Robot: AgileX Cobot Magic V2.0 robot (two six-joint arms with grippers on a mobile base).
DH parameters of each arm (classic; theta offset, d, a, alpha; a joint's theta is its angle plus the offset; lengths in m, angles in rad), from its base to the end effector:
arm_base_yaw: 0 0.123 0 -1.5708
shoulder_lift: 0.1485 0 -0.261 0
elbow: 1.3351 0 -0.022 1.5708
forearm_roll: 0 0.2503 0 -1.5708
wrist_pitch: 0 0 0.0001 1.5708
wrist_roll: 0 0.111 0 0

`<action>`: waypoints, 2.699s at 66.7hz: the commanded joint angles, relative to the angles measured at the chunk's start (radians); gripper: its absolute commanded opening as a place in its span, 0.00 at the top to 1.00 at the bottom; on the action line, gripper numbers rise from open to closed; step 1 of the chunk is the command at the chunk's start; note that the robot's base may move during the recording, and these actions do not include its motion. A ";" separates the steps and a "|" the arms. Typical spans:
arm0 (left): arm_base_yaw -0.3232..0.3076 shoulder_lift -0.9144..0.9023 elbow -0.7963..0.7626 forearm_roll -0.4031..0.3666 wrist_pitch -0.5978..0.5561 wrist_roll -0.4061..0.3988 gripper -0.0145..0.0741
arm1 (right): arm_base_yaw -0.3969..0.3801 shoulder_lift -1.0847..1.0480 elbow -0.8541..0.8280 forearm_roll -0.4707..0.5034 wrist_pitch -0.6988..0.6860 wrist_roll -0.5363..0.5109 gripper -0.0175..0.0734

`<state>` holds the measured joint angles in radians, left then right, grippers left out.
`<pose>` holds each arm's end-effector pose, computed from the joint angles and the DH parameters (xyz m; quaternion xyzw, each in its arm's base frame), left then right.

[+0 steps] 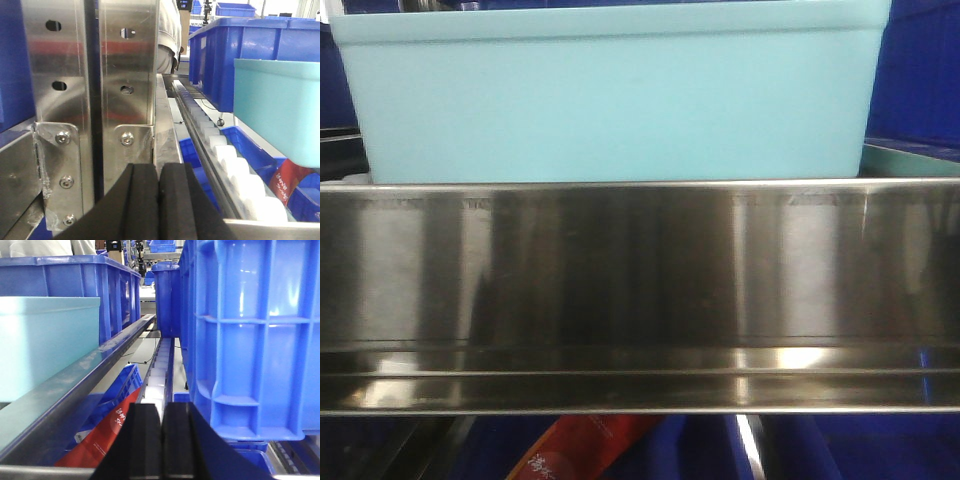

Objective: Fetch blue bin and place on conveyor start
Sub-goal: 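Move both grippers to the rim of the light-teal bin on the shelf, then grip the teal bin's side walls with both grippers and lift it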

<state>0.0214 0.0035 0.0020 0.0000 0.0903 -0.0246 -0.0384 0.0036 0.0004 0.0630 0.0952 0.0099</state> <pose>0.1007 0.0022 0.2038 -0.0163 0.7100 -0.0011 0.7041 0.1006 -0.0032 0.2039 0.0374 0.7103 0.0142 0.7028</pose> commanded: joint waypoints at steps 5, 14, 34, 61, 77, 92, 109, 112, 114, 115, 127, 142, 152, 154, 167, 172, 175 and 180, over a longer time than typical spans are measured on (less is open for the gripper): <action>-0.004 -0.003 -0.002 0.000 -0.008 0.005 0.96 | 0.003 -0.004 0.000 -0.001 -0.022 -0.004 0.98; -0.004 -0.003 -0.002 0.000 -0.008 0.005 0.96 | 0.003 -0.004 0.000 -0.001 -0.022 -0.004 0.98; -0.004 -0.003 -0.002 0.000 -0.013 0.005 0.96 | 0.003 -0.004 0.000 -0.001 -0.022 -0.004 0.98; -0.004 -0.003 -0.002 0.006 -0.146 0.005 0.96 | 0.003 -0.004 0.000 -0.001 -0.086 -0.004 0.98; -0.004 -0.003 -0.049 0.000 -0.204 0.005 0.96 | 0.003 -0.004 -0.133 0.045 -0.127 0.001 0.98; -0.004 0.052 -0.341 0.023 0.170 0.005 0.65 | 0.003 0.066 -0.465 0.045 0.149 0.001 0.69; -0.004 0.243 -0.541 0.023 0.190 0.005 0.30 | 0.004 0.278 -0.572 0.041 0.163 0.001 0.18; -0.006 0.285 -0.581 0.016 0.230 0.005 0.30 | 0.007 0.311 -0.595 0.041 0.180 0.001 0.18; -0.021 0.312 -0.611 0.014 0.256 0.010 0.30 | 0.013 0.337 -0.617 0.041 0.194 -0.005 0.18; -0.030 0.322 -0.623 0.014 0.263 0.017 0.30 | 0.016 0.347 -0.627 0.041 0.199 -0.010 0.18; -0.230 0.493 -0.797 -0.024 0.362 0.071 0.30 | 0.125 0.527 -0.788 0.053 0.296 -0.085 0.18; -0.468 0.819 -1.027 -0.024 0.518 0.071 0.30 | 0.289 0.797 -0.971 0.053 0.449 -0.085 0.18; -0.503 1.062 -1.221 -0.010 0.621 -0.032 0.30 | 0.301 1.001 -1.169 0.053 0.640 -0.041 0.18; -0.503 1.101 -1.260 0.009 0.649 -0.064 0.30 | 0.301 1.045 -1.212 0.049 0.683 -0.032 0.18; -0.459 1.356 -1.540 0.101 0.905 -0.186 0.30 | 0.301 1.311 -1.552 -0.034 0.989 0.067 0.18; -0.420 1.439 -1.615 0.101 0.986 -0.189 0.30 | 0.301 1.406 -1.660 -0.063 1.083 0.087 0.18; -0.398 1.479 -1.640 0.098 1.015 -0.189 0.30 | 0.301 1.453 -1.707 -0.071 1.125 0.087 0.18; -0.359 1.539 -1.658 0.098 1.041 -0.189 0.30 | 0.301 1.530 -1.767 -0.073 1.126 0.087 0.18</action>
<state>-0.3715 1.4842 -1.6255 0.0934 1.0795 -0.2022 0.2621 1.4562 -1.6978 0.0117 1.1876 0.0883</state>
